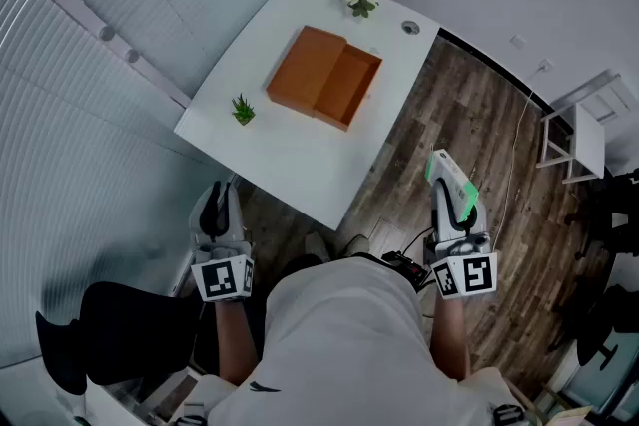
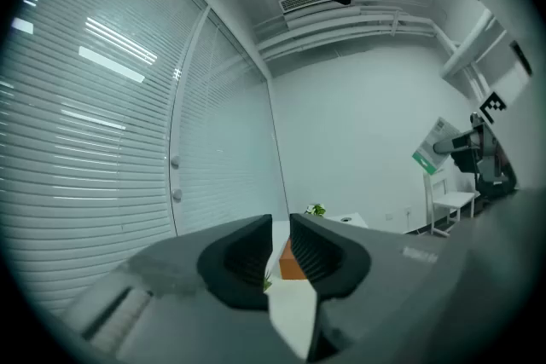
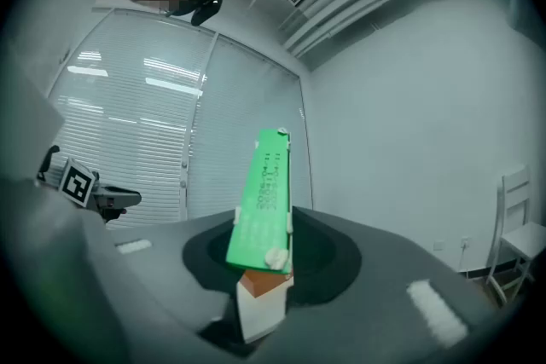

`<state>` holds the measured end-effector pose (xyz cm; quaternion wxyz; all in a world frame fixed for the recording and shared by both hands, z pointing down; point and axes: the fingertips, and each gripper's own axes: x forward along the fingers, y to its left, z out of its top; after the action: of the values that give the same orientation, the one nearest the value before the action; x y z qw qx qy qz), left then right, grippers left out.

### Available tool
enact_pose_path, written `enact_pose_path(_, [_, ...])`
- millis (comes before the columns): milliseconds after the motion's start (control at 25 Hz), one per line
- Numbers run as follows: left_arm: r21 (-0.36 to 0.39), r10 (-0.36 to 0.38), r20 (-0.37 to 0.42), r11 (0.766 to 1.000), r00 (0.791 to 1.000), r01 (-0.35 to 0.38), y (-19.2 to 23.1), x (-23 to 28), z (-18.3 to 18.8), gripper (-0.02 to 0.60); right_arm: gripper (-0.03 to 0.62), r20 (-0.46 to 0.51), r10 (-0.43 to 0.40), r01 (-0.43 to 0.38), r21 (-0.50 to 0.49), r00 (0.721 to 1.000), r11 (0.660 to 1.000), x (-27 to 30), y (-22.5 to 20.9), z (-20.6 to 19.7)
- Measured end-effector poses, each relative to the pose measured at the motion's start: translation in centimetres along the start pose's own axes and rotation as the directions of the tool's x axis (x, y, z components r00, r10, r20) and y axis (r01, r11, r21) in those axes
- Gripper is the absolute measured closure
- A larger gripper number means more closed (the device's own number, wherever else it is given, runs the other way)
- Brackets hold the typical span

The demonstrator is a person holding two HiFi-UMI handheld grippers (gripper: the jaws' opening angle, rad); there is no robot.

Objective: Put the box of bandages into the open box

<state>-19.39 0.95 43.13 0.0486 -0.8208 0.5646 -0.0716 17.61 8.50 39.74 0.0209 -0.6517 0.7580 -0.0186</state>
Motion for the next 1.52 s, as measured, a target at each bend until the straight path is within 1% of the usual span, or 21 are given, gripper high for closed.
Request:
enact_pose_path(160, [-0.002, 0.001, -0.002, 1.0, 1.0, -0.001, -0.1, -0.2, 0.1, 0.505, 0.502, 0.005, 0.018, -0.018, 0.018, 1.0, 1.0, -0.1, 0.1, 0.0])
enact_pose_path(1000, [-0.018, 0.002, -0.006, 1.0, 1.0, -0.002, 1.2, -0.6, -0.5, 0.505, 0.502, -0.025, 0.019, -0.019, 0.016, 0.999, 1.0, 0.6, 1.3, -0.5])
enact_pose_path(1240, [-0.032, -0.009, 0.0, 0.999, 1.0, 0.009, 2.5, 0.0, -0.6, 0.505, 0.502, -0.022, 0.027, -0.027, 0.001, 0.999, 1.0, 2.7, 2.1, 0.1])
enact_pose_path(1520, [-0.038, -0.01, 0.004, 0.999, 1.0, 0.01, 4.6, 1.1, -0.6, 0.505, 0.5, -0.003, 0.031, -0.031, -0.04, 1.0, 0.999, 6.6, 2.5, 1.1])
